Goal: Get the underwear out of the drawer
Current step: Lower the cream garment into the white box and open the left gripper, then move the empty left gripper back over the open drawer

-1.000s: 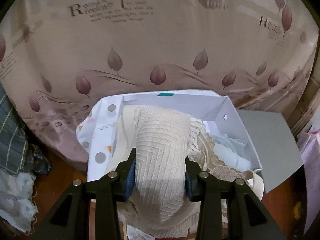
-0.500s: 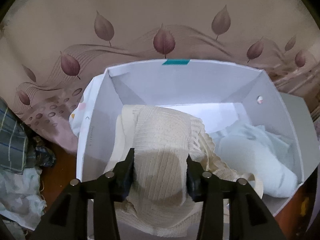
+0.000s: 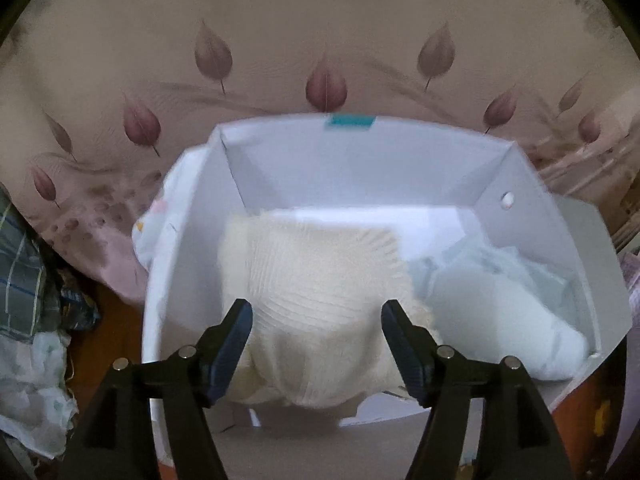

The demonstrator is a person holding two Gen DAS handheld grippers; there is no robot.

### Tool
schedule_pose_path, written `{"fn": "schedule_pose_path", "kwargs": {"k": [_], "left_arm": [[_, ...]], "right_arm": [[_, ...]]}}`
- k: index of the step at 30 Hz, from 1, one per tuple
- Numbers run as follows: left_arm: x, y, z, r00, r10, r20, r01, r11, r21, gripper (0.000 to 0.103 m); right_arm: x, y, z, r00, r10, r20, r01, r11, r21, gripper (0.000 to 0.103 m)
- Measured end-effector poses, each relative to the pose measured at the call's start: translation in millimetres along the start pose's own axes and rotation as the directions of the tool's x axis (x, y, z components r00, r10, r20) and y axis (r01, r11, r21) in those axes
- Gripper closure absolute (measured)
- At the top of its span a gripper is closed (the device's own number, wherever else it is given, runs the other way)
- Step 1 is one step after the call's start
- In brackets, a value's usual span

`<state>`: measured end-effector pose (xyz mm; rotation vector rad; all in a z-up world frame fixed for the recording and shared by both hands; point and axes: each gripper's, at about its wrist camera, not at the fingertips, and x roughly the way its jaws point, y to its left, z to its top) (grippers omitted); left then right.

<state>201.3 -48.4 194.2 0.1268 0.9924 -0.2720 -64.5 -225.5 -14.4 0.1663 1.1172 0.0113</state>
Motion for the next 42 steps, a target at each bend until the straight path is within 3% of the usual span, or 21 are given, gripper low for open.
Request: {"fn": "schedule_pose_path", "kwargs": {"k": [7,14,19,27,37,40,42], "left_arm": [[-71,7,-8,0.991,-0.006,0.130,0.003,1.000,0.027,0.033],[-100,10,-70,0.995,-0.001,0.096,-0.007,0.996,0.087,0.033],[-81,17,-131,1.000,-0.017,0.006,0.017,0.998,0.066,0.033],[-14,35,-207,0.990,0.052,-0.127,-0.046,0.998,0.049,0.033],[48,44,-240,0.977,0.115,-0.182,-0.105,0.993,0.062,0.033],[57,49,-243,0.978,0.112,-0.175,-0.107,0.994,0.037,0.033],[61,55,-245,0.980,0.103,-0.169,-0.103,0.995,0.007,0.033]], "right_arm": [[2,1,-1,1.000,-0.002,0.000,0.002,1.000,0.000,0.015],[4,5,-1,1.000,-0.010,-0.008,0.010,1.000,-0.014,0.015],[4,10,0,1.000,-0.016,-0.008,0.015,0.999,-0.030,0.015],[6,10,0,0.999,0.038,-0.036,-0.038,0.999,0.003,0.015],[23,23,9,0.983,0.011,-0.183,-0.012,1.000,-0.009,0.015],[29,32,19,0.972,0.052,-0.227,-0.049,0.999,0.017,0.015],[39,40,27,0.953,0.094,-0.287,-0.085,0.995,0.045,0.015]]}}
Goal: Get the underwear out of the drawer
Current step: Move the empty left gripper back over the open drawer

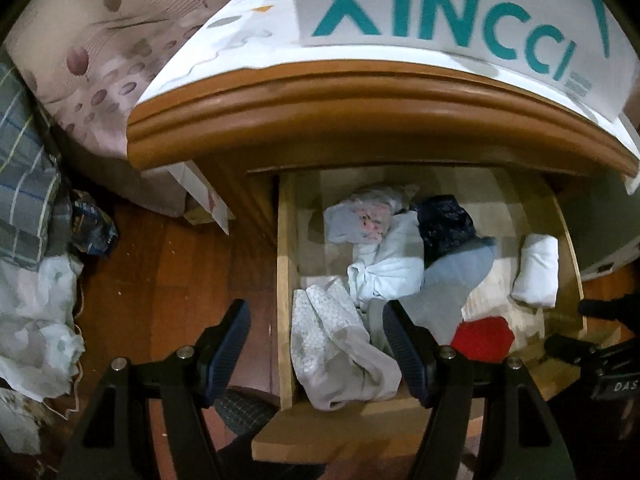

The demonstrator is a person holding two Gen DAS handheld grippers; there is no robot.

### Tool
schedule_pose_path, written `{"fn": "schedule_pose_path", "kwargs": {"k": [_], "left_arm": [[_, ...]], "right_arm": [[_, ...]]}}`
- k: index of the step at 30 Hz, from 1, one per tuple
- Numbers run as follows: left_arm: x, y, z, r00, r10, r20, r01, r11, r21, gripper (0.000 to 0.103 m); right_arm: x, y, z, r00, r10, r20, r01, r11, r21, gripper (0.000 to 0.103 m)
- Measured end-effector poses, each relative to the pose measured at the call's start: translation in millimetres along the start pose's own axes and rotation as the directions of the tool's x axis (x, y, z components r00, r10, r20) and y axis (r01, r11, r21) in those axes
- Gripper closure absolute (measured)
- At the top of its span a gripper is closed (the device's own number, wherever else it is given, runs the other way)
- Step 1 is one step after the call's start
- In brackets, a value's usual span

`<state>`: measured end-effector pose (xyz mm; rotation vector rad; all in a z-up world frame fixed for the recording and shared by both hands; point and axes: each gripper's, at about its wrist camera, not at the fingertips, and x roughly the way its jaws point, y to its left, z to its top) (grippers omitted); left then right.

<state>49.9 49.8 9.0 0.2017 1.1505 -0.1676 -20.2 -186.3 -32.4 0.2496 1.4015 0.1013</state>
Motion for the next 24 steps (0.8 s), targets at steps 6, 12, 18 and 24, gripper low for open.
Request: {"fn": "schedule_pose_path", "kwargs": {"k": [6,12,18,24], "left_arm": [[17,14,-8,0.999,-0.019,-0.025,0.018,0.998,-0.056,0.033],[25,20,-10,0.996,-0.066,-0.059,0.059,0.993,-0.105,0.033],[32,17,-9,0.995,-0.051,-0.083,0.044,0.995,-0.092,0.033],[41,23,-10,0.989,-0.081,-0.123,0.065,0.990,-0.129,0.033]], "right_arm": [[34,23,22,0.993,-0.018,-0.118,0.017,1.000,-0.009,0.015],[73,38,31,0.970,-0.044,-0.238,0.038,0.999,-0.031,0.015],[100,56,33,0.948,-0.070,-0.310,0.047,0.996,-0.081,0.015],[115,73,46,0.932,-0.080,-0.353,0.044,0.993,-0.110,0.015]]}}
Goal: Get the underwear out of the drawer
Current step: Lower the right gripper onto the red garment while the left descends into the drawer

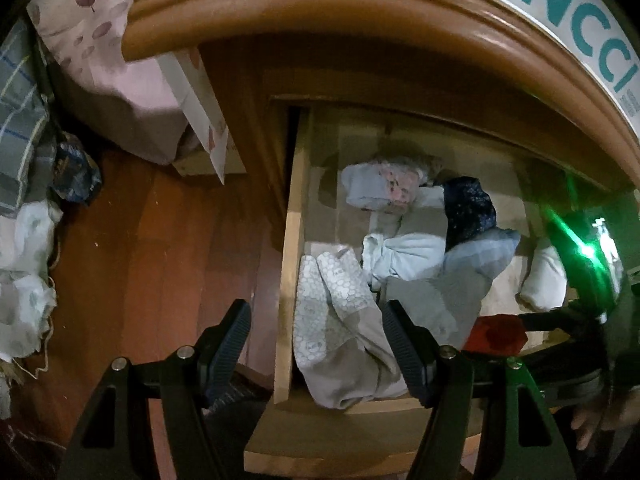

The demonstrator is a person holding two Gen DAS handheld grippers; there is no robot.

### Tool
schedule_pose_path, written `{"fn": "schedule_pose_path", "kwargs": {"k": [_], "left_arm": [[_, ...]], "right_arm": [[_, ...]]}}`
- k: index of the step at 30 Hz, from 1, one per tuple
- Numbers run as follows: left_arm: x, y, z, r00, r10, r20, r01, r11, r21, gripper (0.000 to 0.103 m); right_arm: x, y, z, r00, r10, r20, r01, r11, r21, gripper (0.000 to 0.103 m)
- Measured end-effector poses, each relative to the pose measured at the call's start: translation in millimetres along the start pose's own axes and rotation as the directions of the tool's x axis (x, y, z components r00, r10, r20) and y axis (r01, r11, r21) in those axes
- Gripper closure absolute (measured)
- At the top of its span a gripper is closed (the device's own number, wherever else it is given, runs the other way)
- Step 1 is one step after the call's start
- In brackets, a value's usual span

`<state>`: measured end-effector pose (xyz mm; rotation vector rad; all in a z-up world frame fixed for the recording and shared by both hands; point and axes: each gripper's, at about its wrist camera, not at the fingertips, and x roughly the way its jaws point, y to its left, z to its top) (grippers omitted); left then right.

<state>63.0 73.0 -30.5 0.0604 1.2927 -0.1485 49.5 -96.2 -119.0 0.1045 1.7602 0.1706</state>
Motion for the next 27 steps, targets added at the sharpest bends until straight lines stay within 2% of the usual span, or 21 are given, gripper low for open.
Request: {"fn": "schedule_pose_path", "kwargs": {"k": [7,10,11,16,19,21,27], "left_arm": [[4,6,1,0.999,-0.035,-0.025,0.034,0.998,-0.044,0.033],[6,4,0,0.999,-0.038,-0.039,0.036,0.999,-0.036,0.033],[6,3,0,0.998,-0.039,-0.041,0.038,0.999,-0.033,0.033],[7,-1,-1,0.998,-0.038,-0.047,0.037,0.999,-0.018,0.033],[9,-5,-2,0.998,-0.039,-0.056,0.039,0.999,0.000,0.033],[9,-9,-3,0.997,-0.042,-0.058,0.043,0.999,0.014,0.033],[13,-32,-3,0.994,-0.079,-0.082,0.086,0.992,0.093,0.033]], "right_arm": [[20,22,21,0.995,-0.047,-0.088,0.043,0.998,-0.037,0.012],[32,22,25,0.992,-0.044,-0.118,0.040,0.999,-0.037,0.014],[32,22,26,0.993,-0.040,-0.111,0.037,0.999,-0.032,0.017],[29,14,17,0.996,-0.021,-0.088,0.019,1.000,-0.021,0.040],[27,8,8,0.998,-0.032,-0.058,0.031,0.999,-0.023,0.045],[25,2,-5,0.997,-0.071,-0.035,0.070,0.997,-0.024,0.046],[15,-25,-24,0.992,-0.121,0.032,0.121,0.992,0.026,0.048]]}}
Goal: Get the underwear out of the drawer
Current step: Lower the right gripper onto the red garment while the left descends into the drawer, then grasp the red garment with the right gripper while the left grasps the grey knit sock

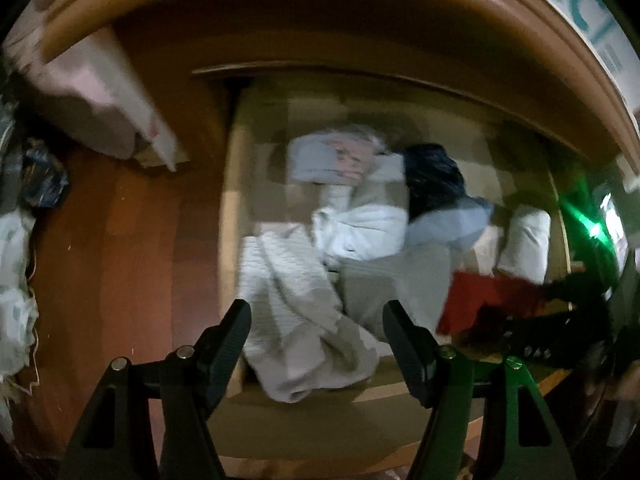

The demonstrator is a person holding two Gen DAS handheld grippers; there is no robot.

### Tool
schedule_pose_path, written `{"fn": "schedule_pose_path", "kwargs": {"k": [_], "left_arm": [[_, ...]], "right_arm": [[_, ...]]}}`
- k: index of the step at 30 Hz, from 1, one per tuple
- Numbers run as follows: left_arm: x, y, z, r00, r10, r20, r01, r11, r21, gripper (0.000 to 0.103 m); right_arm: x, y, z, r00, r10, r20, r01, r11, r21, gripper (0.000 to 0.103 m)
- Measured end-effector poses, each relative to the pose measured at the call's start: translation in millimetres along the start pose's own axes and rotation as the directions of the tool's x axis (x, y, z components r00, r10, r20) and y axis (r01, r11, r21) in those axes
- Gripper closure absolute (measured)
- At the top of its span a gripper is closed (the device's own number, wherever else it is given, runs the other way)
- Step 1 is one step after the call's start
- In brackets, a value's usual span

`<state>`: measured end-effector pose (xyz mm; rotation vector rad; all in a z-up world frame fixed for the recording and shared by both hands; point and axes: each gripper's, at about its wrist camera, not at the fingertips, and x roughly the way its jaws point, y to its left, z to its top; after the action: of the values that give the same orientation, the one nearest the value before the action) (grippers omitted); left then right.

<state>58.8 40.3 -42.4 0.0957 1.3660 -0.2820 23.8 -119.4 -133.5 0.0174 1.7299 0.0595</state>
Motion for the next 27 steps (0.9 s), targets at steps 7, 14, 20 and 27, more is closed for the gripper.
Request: {"fn": "schedule_pose_path", "kwargs": {"k": [7,14,20,27], "left_arm": [[21,-34,10,0.998,0.034,-0.052,-0.027,0.991,0.128,0.033],[41,-54,14,0.990,0.090,-0.112,-0.065,0.976,0.209,0.033],[56,-69,23,0.978,0.120,-0.170,-0.074,0.964,0.255,0.033],[77,-86,33,0.959,0.149,-0.241,-0.081,0.959,0.272,0.033]], "right_arm": [[-23,-40,-22,0.992,0.061,0.106,-0.069,0.995,0.068,0.048],[-44,-54,-38,0.975,0.089,0.205,-0.111,0.989,0.099,0.048],[-48,-71,-52,0.957,0.133,0.258,-0.164,0.981,0.104,0.048],[-49,-82,-44,0.949,0.167,0.267,-0.200,0.974,0.103,0.048]]}}
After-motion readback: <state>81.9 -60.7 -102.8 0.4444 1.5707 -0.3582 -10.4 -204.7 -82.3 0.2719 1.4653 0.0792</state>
